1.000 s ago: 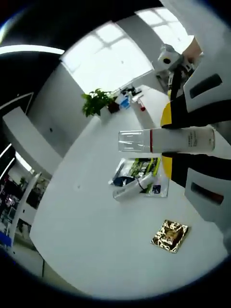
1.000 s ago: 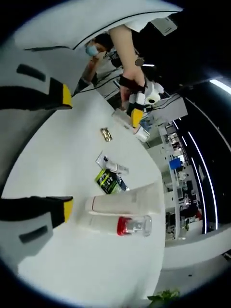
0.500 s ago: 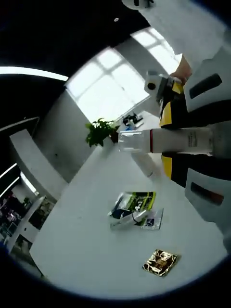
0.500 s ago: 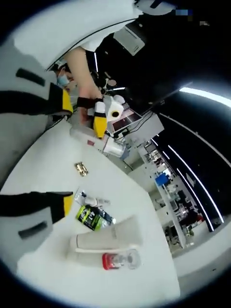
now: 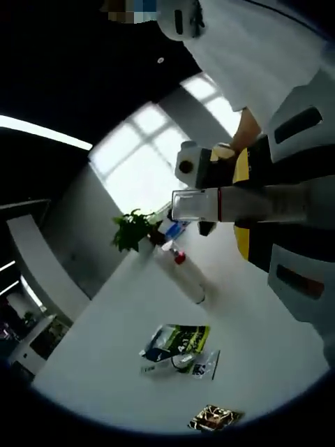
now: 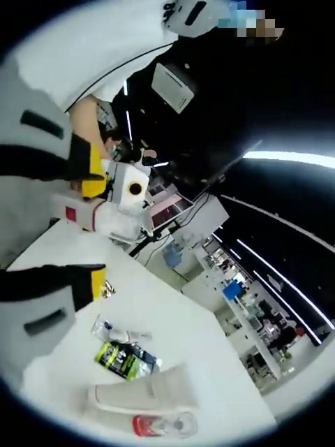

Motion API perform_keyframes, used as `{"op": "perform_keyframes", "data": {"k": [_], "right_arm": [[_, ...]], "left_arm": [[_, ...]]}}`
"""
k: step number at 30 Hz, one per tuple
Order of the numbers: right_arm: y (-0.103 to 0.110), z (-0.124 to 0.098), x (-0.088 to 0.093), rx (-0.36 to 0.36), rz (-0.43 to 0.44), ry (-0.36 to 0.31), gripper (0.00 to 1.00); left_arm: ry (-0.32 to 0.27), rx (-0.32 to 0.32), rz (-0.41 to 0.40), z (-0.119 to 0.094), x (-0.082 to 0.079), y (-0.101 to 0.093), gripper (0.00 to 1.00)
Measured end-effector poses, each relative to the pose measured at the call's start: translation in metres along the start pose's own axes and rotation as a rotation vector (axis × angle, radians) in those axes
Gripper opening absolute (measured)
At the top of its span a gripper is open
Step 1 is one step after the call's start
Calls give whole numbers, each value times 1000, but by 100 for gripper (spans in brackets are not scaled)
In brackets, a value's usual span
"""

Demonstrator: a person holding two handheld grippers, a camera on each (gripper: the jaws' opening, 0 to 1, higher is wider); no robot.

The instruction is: Arrange the skincare products in the storage area until every visible bottle or jar stands upright without overlapping.

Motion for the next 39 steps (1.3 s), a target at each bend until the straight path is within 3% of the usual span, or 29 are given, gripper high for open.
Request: {"op": "perform_keyframes", "data": {"k": [9,15,17,19,23,25,29,35,39], "right_arm": [[3,5,-3,-57,41,-8,23],[-5,1,-7,-9,105,-35,21],[-9,-1,-9,20,113,-40,20],[-13,-2,-11,70,99,-48,20],[-17,1,-16,143,83,-61,19],[-25,1,-19,219,92,-78,19],[-36,0,-22,317,157,-114,18],[-40,1,-20,365,282,-148,18],[-38,6,-17,384,273,-119,19]], "left_arm": [[9,38,-3,4,6,-9,16],[0,6,25,8,2,-5,16],[4,-38,39,11,0,-3,17],[8,-123,98,13,-4,4,18],[74,-296,270,18,-8,11,21],[99,-407,351,17,-12,17,21],[97,-585,469,13,-20,22,20],[110,-746,565,11,-17,26,19],[151,-815,576,10,-11,34,18]]}}
Point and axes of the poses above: the point that each gripper's makers call its tool centre point, and the gripper's own axes: z roughly forward along the fingers, y roughly to its left, x roughly out of its underside, the point moved 1 cm from there along -z, roughly backward along the fingers, and after that the axes turned 2 degrees about y, right-handed, at the moved point
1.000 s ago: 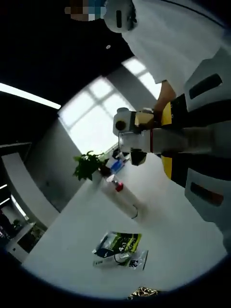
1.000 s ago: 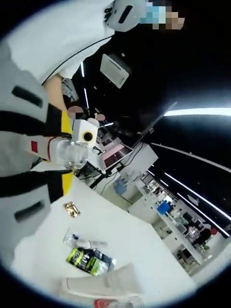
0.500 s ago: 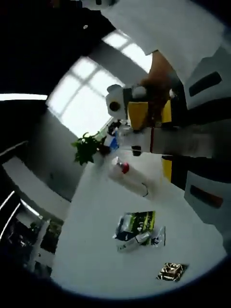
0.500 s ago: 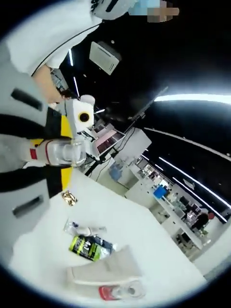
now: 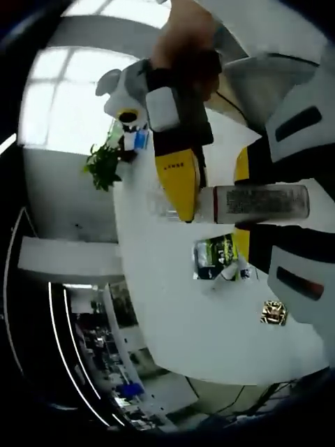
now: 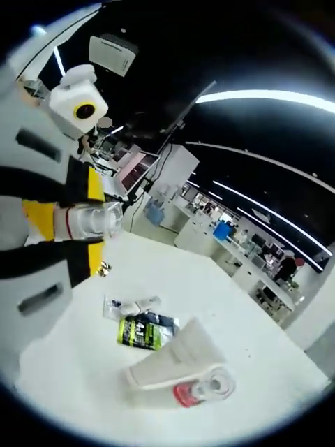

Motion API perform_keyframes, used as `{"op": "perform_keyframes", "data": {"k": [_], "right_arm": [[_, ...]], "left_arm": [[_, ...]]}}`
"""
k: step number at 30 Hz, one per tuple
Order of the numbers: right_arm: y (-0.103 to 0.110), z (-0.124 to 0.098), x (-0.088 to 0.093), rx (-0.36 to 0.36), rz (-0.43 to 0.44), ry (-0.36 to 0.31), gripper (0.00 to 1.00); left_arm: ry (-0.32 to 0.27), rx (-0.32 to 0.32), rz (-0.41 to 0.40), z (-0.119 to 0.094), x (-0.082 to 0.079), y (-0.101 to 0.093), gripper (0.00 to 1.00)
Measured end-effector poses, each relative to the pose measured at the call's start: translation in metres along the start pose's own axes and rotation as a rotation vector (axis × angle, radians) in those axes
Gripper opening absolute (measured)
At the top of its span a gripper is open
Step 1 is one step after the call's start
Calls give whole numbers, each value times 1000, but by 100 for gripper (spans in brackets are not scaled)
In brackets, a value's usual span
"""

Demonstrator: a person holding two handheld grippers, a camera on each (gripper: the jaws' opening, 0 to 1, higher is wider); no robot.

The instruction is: Arrange the skincare products in the storage area until every visible bottle or jar stands upright without overlapping.

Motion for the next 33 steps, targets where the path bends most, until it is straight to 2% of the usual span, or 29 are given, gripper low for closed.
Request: {"op": "perform_keyframes", "data": {"k": [2,4,9,10,15,16,18,20,22,23,26,30,33], "right_arm": [[1,0,2,-4,-3,19,20],[2,-2,1,-22,-1,20,20],[13,-6,-5,-93,-46,17,21],[17,-7,-7,-115,-58,16,21],[36,-23,-14,-275,-127,19,22],[40,-26,-13,-301,-131,30,22],[45,-33,-13,-343,-165,50,22],[47,-37,-12,-359,-189,56,22],[50,-41,-10,-372,-206,61,21],[52,-44,-9,-382,-216,62,22],[56,-48,-8,-396,-242,54,22],[55,-50,-8,-402,-252,63,22],[55,-51,-9,-404,-248,59,22]], "left_arm": [[15,25,-51,1,4,-1,18],[-12,83,-146,-1,3,-4,17],[-62,227,-282,-7,-3,-9,17],[-65,301,-309,-10,-6,-15,17],[-101,522,-409,-27,-21,-26,17],[-93,598,-439,-32,-23,-30,17],[-89,662,-446,-37,-25,-35,17],[-71,705,-389,-41,-24,-41,17],[-65,728,-362,-42,-25,-46,17],[-56,762,-356,-44,-25,-51,17],[-73,831,-378,-46,-30,-58,17],[-61,924,-433,-46,-32,-65,17],[-64,956,-455,-44,-34,-66,17]]}}
Point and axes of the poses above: the point that each gripper's makers call its tool centre point, and the gripper's own axes: z roughly forward along the fingers, y roughly to its left, x roughly out of its underside, the point moved 1 cm from there along -z, roughly backward along the fingers, and after that the axes turned 2 degrees about y, right-handed, at the moved point
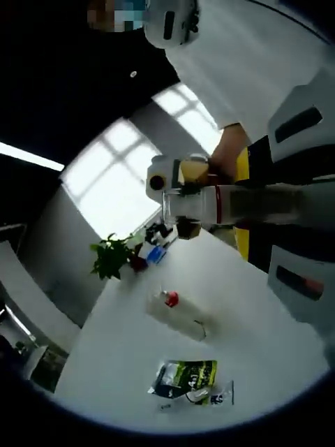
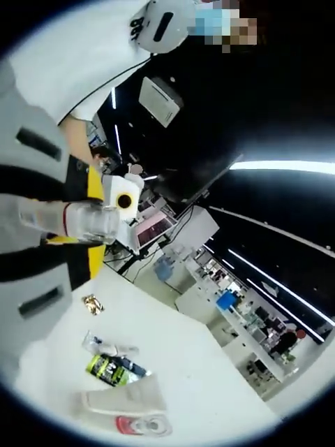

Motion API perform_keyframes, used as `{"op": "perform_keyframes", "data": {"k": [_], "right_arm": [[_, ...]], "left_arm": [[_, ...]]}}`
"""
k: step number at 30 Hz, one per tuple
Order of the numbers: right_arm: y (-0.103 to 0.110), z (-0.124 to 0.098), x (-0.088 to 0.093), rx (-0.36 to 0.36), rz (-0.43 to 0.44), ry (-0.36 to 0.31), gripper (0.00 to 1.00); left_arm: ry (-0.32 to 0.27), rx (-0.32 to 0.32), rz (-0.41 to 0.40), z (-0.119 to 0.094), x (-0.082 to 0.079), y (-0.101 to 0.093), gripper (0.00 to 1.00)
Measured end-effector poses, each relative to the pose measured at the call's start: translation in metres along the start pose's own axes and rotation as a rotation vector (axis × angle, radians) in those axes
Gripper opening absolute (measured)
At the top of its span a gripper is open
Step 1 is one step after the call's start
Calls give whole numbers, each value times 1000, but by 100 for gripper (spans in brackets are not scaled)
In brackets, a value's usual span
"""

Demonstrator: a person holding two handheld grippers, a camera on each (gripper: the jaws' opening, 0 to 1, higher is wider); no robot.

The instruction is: Arrange the skincare products in the storage area until every visible bottle or jar stands upright without overlapping.

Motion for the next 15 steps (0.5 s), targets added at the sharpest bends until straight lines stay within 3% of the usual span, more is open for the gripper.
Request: {"op": "perform_keyframes", "data": {"k": [3,6,12,15], "right_arm": [[-2,-1,-2,-3,25,-4,21],[-4,-2,-2,3,8,-3,20],[-12,-5,13,58,-103,66,20],[-19,-6,21,103,-168,91,20]], "left_arm": [[1,25,-17,3,-2,-1,17],[12,11,9,6,-2,1,17],[130,-86,148,13,14,20,17],[153,-132,174,17,19,30,18]]}}
Point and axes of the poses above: the point that each gripper's makers call its tool centre point, and the gripper's own axes: z roughly forward along the fingers, y roughly to its left, x roughly out of its underside, the point moved 1 cm from there along -z, roughly backward along the fingers, and after that the axes turned 2 degrees about y, right-handed, at the moved point
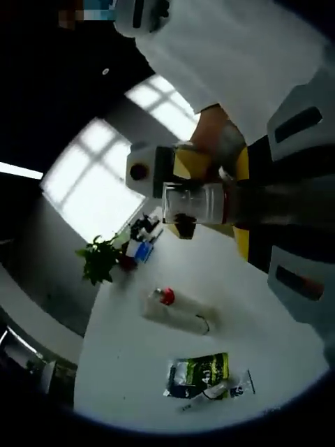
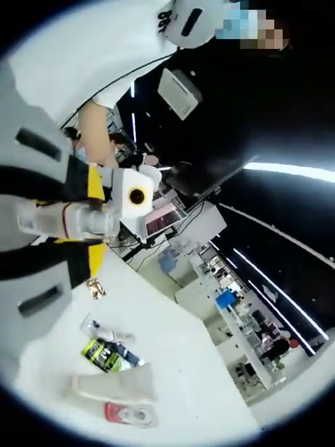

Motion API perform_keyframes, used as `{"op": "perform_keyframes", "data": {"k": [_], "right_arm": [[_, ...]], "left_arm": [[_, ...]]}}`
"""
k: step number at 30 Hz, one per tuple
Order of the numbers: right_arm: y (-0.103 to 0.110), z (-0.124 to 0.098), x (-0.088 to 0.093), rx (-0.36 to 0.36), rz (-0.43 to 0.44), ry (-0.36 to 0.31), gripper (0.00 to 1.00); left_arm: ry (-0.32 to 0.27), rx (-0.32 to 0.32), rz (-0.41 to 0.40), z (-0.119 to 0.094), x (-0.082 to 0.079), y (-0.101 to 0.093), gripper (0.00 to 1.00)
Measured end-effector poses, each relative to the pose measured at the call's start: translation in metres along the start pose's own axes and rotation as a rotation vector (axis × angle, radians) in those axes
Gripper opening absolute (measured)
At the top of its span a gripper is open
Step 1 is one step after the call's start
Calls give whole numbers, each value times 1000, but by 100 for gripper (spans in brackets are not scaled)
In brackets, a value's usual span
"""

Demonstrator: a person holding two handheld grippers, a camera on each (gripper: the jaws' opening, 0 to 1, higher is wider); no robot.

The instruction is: Arrange the skincare products in the storage area until every visible bottle or jar stands upright without overlapping.

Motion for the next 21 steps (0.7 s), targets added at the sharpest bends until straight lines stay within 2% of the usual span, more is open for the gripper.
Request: {"op": "perform_keyframes", "data": {"k": [5,6,13,21], "right_arm": [[-14,-3,5,120,-103,18,21],[-16,-3,6,136,-125,21,21],[-32,-5,17,283,-381,101,21],[-49,-12,31,347,-427,150,21]], "left_arm": [[9,-96,56,6,3,18,18],[12,-120,95,8,2,22,18],[72,-241,247,21,5,50,18],[130,-262,368,37,13,67,18]]}}
Point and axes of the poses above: the point that each gripper's makers call its tool centre point, and the gripper's own axes: z roughly forward along the fingers, y roughly to its left, x roughly out of its underside, the point moved 1 cm from there along -z, roughly backward along the fingers, and after that the axes turned 2 degrees about y, right-handed, at the moved point
